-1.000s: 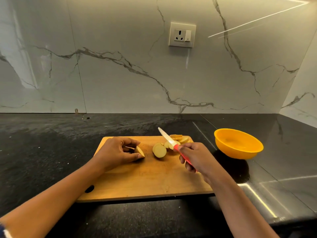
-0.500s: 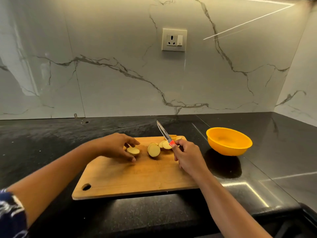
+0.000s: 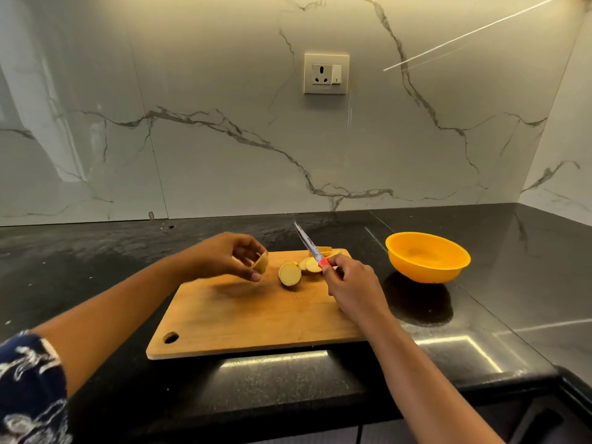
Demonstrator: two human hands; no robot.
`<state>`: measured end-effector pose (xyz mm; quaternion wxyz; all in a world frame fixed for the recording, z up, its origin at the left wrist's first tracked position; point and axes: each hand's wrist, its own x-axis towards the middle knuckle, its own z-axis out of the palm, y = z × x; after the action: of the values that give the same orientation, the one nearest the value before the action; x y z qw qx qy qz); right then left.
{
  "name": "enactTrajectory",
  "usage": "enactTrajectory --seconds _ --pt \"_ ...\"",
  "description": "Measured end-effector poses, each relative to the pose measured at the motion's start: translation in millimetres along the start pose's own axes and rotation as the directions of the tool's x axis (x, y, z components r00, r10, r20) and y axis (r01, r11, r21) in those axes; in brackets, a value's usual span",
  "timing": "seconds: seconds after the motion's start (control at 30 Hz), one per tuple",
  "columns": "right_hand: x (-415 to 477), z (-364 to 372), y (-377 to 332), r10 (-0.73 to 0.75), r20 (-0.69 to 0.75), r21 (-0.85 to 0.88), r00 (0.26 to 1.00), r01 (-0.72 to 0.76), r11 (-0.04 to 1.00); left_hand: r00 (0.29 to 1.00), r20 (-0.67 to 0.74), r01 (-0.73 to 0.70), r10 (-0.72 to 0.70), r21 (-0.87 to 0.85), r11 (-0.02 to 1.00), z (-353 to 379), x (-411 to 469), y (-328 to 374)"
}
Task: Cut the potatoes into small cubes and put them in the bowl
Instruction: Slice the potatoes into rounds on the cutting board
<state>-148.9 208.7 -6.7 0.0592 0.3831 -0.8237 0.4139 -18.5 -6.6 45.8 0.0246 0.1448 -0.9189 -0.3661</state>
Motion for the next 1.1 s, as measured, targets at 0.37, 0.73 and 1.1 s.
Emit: enactTrajectory --seconds 0.37,0.73,1.1 --pt "1 5 0 -0.016 0.022 -0.015 1.000 0.017 1.000 0.980 -0.199 0.032 -0.029 0.012 0.999 27 -14 -45" --pt "3 6 0 -0.034 0.028 -0.007 0.999 0.034 0.999 0.996 -0.082 -0.026 0.041 0.183 0.983 23 1 -18" --pt "4 3 1 -0.019 0.052 0.001 0.998 0.019 1.000 0.968 0.192 0.039 -0.158 0.512 0.858 4 34 28"
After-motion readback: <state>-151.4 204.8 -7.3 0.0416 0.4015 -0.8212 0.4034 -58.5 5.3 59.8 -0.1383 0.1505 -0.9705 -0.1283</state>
